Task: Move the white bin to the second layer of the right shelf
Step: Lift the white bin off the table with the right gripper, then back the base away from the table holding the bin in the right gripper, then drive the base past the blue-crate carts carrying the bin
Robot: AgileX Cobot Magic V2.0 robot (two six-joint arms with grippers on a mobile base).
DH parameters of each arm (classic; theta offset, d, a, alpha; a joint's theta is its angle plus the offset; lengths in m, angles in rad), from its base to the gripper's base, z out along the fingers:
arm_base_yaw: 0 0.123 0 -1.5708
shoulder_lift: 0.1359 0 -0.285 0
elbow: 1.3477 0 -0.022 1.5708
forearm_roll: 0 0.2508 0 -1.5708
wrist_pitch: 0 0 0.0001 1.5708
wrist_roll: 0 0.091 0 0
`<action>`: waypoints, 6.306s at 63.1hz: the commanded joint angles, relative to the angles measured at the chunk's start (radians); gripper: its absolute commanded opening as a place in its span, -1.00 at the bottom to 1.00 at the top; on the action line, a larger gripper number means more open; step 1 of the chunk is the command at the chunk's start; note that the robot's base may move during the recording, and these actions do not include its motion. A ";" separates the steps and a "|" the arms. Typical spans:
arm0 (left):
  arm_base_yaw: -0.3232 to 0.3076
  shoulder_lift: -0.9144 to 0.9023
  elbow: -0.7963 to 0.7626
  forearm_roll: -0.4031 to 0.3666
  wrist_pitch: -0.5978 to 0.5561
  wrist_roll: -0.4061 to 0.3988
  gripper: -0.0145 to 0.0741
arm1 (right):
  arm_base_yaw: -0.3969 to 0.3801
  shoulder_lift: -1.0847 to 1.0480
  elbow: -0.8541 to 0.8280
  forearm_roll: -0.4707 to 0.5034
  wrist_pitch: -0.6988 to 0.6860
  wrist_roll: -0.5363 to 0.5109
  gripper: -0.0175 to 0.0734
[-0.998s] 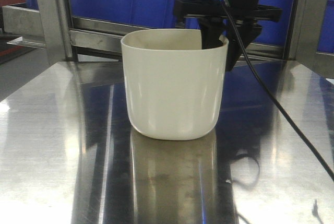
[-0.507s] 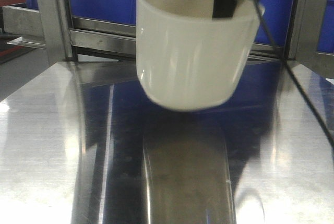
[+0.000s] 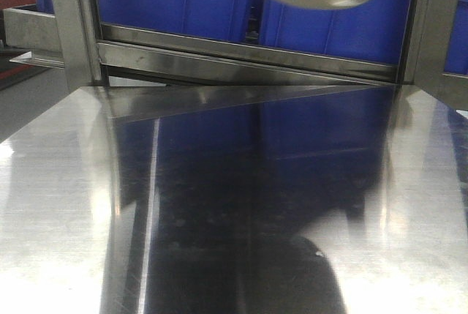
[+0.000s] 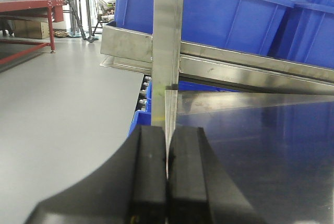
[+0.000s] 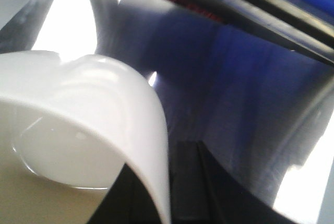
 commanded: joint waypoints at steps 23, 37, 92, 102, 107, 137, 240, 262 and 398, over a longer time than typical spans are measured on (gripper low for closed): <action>-0.006 -0.003 0.037 -0.009 -0.086 -0.010 -0.48 | -0.242 -0.515 0.533 -0.017 -0.265 0.058 -0.51; -0.006 -0.003 0.037 -0.009 -0.086 -0.010 -0.48 | -0.286 -0.601 0.599 -0.017 -0.265 0.058 -0.51; -0.006 -0.003 0.037 -0.009 -0.086 -0.010 -0.48 | -0.286 -0.601 0.599 -0.017 -0.260 0.058 -0.51; -0.006 -0.003 0.037 -0.001 -0.078 -0.007 -0.48 | -0.286 -0.601 0.599 -0.017 -0.260 0.058 -0.51; -0.006 -0.003 0.037 -0.001 -0.078 -0.007 -0.48 | -0.286 -0.601 0.599 -0.017 -0.260 0.058 -0.51; -0.006 -0.003 0.037 -0.001 -0.078 -0.007 -0.48 | -0.286 -0.601 0.599 -0.017 -0.260 0.058 -0.51; -0.006 -0.003 0.037 -0.001 -0.078 -0.007 -0.48 | -0.286 -0.599 0.599 -0.017 -0.247 0.058 -0.51; -0.006 -0.003 0.037 -0.001 -0.078 -0.007 -0.48 | -0.286 -0.599 0.599 -0.017 -0.246 0.058 -0.51; -0.006 -0.003 0.037 -0.001 -0.078 -0.007 -0.48 | -0.286 -0.599 0.599 -0.017 -0.233 0.058 -0.51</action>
